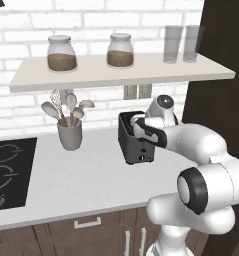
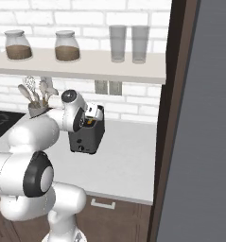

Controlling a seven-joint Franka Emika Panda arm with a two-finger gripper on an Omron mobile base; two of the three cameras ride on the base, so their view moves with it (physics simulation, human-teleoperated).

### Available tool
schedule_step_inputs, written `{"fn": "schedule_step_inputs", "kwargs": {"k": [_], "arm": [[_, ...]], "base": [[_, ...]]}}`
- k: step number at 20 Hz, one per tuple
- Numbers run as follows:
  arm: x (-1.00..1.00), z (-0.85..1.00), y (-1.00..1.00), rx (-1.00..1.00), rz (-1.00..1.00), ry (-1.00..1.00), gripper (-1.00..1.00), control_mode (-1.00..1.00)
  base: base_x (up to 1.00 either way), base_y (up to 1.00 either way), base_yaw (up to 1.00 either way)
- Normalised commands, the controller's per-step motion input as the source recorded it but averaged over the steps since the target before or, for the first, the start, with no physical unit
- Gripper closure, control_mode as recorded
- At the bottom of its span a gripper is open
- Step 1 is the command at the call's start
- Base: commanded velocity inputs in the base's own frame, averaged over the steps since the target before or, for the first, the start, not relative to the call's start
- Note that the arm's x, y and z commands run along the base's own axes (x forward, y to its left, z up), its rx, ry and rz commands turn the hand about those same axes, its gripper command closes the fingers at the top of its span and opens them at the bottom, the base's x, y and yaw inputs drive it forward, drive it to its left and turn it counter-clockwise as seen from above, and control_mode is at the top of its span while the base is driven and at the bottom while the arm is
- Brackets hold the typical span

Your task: Start the toaster. Once the lever pops up, take the bread to the plate on the dining counter.

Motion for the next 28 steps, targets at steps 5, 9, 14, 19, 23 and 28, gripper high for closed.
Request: {"fn": "schedule_step_inputs", "kwargs": {"k": [5,9,14,19,23,28], "arm": [[0.26,-0.07,0.0,0.0,0.0,0.0,-1.0,-1.0],[0.25,-0.04,0.0,0.0,0.0,0.0,-1.0,-1.0],[0.21,-0.15,0.0,0.0,0.0,0.01,-1.0,-1.0],[0.04,-0.11,0.0,0.0,0.0,0.0,-1.0,-1.0],[0.0,-0.09,0.0,0.0,0.0,0.0,-1.0,-1.0],[0.0,0.0,0.0,0.0,0.0,0.0,-1.0,-1.0]], "base": [[0.0,0.0,0.0],[0.0,0.0,0.0],[0.0,0.0,0.0],[0.0,0.0,0.0],[0.0,0.0,0.0],[0.0,0.0,0.0]]}}
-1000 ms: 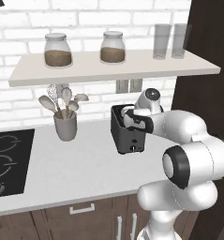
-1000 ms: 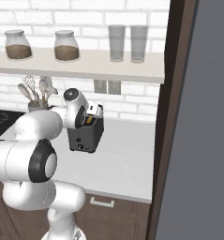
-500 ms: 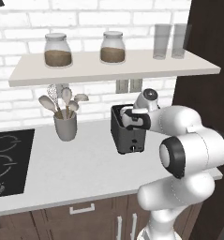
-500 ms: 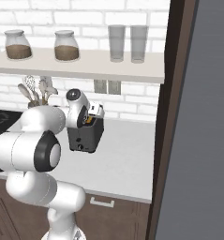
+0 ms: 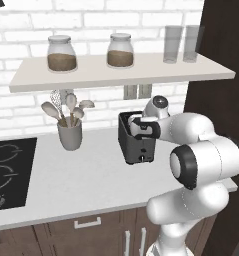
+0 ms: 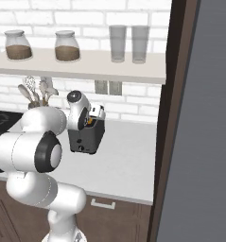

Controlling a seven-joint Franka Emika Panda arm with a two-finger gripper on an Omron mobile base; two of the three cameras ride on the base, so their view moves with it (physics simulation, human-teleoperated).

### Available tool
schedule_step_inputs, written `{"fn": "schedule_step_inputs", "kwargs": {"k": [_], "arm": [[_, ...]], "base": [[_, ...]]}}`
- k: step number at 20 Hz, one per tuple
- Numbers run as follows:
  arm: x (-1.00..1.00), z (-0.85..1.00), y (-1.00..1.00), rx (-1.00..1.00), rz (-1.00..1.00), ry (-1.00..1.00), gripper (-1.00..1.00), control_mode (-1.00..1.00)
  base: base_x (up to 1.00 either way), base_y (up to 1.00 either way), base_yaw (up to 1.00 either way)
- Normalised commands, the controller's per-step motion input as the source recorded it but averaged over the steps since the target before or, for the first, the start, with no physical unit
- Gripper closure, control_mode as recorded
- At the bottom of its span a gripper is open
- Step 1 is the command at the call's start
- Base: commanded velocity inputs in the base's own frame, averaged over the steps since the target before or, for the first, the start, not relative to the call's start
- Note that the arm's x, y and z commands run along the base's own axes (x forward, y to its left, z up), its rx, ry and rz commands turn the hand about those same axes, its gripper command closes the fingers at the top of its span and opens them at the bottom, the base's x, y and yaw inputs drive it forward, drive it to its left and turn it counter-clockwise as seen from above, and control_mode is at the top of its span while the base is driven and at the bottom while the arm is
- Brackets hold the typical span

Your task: Start the toaster. Once the lever pops up, take the bread to the plate on the dining counter.

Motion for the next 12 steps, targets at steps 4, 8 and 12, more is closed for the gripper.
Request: {"fn": "schedule_step_inputs", "kwargs": {"k": [4,8,12], "arm": [[0.0,0.0,0.0,0.0,0.0,0.0,-1.0,-1.0],[0.0,0.0,0.0,0.0,0.0,0.0,-1.0,-1.0],[0.0,0.0,0.0,0.0,0.0,0.0,-1.0,-1.0]], "base": [[0.0,0.0,0.0],[0.0,0.0,0.0],[0.0,0.0,0.0]]}}
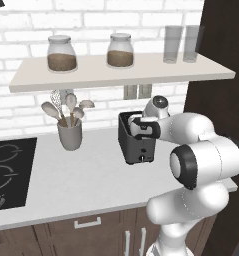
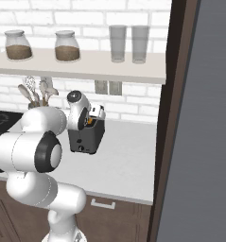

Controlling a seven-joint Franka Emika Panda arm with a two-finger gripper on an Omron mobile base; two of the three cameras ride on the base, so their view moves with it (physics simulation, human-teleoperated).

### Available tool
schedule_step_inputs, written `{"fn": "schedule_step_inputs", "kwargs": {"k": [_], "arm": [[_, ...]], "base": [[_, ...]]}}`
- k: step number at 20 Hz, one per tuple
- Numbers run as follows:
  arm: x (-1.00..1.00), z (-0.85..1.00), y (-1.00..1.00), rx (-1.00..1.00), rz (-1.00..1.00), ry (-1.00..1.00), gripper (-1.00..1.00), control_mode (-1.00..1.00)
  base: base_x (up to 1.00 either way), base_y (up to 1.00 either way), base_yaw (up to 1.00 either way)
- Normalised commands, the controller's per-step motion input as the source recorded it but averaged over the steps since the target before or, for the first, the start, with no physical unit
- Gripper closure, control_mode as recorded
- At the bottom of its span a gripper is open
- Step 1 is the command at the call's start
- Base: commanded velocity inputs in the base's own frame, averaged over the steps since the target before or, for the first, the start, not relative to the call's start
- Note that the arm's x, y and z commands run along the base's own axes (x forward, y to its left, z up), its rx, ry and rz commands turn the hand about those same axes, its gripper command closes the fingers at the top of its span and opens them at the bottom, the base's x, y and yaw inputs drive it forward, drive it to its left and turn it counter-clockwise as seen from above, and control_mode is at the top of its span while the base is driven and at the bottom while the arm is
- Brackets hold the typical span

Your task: Start the toaster. Once the lever pops up, take the bread to the plate on the dining counter.

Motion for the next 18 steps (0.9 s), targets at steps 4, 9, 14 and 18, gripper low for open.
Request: {"fn": "schedule_step_inputs", "kwargs": {"k": [4,9,14,18], "arm": [[0.0,0.0,0.0,0.0,0.0,0.0,-1.0,-1.0],[0.0,0.0,0.0,0.0,0.0,0.0,-1.0,-1.0],[0.0,0.0,0.0,0.0,0.0,0.0,-1.0,-1.0],[0.0,0.0,0.0,0.0,0.0,0.0,-1.0,-1.0]], "base": [[0.0,0.0,0.0],[0.0,0.0,0.0],[0.0,0.0,0.0],[0.0,0.0,0.0]]}}
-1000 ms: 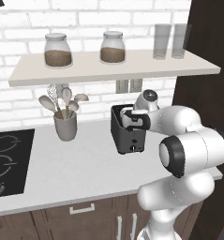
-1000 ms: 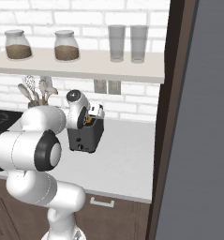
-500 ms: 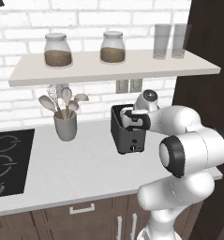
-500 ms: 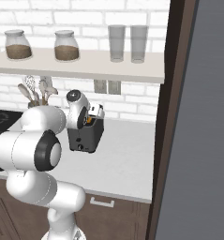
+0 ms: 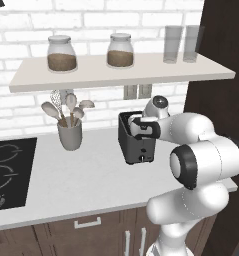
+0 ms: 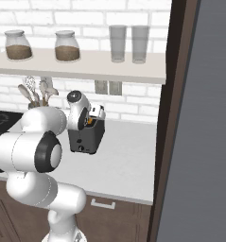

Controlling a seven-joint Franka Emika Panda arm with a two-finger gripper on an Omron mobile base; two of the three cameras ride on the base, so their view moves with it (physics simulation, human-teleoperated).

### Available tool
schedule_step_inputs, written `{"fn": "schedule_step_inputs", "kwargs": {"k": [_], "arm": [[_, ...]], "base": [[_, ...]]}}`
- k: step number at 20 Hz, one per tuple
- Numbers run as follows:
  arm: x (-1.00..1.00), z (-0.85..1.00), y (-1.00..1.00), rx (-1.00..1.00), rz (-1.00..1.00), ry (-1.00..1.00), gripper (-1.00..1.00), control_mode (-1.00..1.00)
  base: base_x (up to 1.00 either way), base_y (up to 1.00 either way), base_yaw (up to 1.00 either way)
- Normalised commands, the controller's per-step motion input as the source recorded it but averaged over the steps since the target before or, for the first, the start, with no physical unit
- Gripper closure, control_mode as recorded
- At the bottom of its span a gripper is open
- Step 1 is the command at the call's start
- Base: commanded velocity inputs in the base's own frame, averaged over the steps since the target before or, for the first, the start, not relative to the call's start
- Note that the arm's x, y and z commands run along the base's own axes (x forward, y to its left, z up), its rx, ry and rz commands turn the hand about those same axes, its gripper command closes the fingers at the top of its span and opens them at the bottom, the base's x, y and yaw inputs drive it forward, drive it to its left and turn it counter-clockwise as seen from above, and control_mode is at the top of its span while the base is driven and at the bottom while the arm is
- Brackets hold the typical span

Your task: Start the toaster. Once the lever pops up, take the bread to the plate on the dining counter.

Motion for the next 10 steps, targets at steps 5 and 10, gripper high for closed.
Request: {"fn": "schedule_step_inputs", "kwargs": {"k": [5,10], "arm": [[0.0,0.0,0.0,0.0,0.0,0.0,-1.0,-1.0],[0.0,0.0,0.0,0.0,0.0,0.0,-1.0,-1.0]], "base": [[0.0,0.0,0.0],[0.0,0.0,0.0]]}}
